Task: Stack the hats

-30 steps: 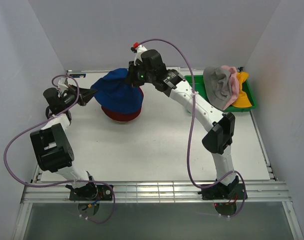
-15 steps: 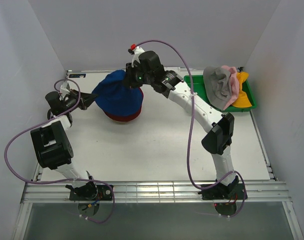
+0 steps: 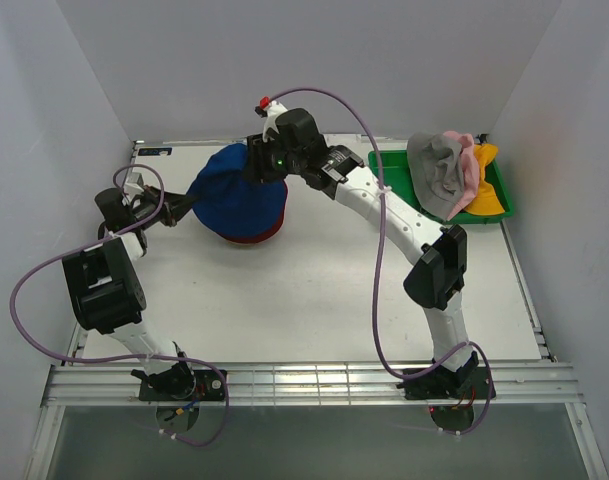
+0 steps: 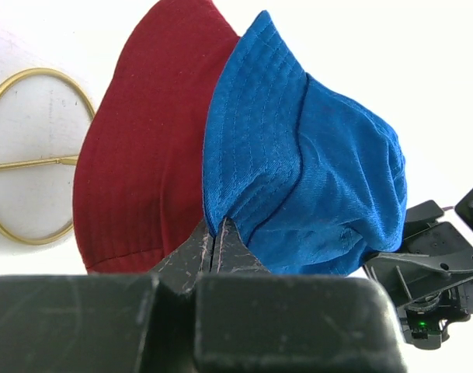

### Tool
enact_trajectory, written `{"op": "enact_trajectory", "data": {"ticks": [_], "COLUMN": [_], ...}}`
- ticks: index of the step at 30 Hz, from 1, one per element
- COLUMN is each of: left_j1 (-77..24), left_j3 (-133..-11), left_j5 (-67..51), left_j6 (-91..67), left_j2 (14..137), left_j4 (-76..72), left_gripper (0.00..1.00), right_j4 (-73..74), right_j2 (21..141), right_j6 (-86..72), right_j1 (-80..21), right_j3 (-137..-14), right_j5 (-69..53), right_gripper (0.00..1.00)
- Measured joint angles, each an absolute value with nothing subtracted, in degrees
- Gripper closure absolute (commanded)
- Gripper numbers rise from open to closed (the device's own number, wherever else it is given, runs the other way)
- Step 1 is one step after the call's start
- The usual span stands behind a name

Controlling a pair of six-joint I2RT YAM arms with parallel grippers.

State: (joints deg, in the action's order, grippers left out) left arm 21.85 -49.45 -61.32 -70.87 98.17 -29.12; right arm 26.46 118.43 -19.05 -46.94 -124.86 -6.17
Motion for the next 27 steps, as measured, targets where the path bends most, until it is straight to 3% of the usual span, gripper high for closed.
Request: {"op": "enact_trajectory", "data": {"ticks": [5, 12, 20, 27], "left_j1": [21.96, 22.02, 22.02, 22.02], "left_j3": [-49.45, -49.47, -49.71, -50.54], "left_j5": [-61.32, -61.32, -61.08, -60.84], "left_j6": [-69.82, -68.34, -66.83, -65.93], "left_j2": [98.19, 98.41, 99.33, 99.59], "left_j4": [-28.25, -26.5, -24.14, -22.85], "left_gripper": [1.0, 1.0, 1.0, 1.0], "right_j4": [25.96, 21.87, 12.53, 6.26], "right_j2": [117.12, 111.55, 108.38, 113.6], "right_j6": [-20.05, -24.27, -32.67, -39.35], "right_j1": [-45.89, -40.21, -32.16, -28.27], "right_j3": [-121.97, -114.69, -107.94, -107.44], "right_j5": [-8.03, -14.28, -24.6, -31.38], "right_gripper": [0.5, 0.35, 0.34, 0.37]}}
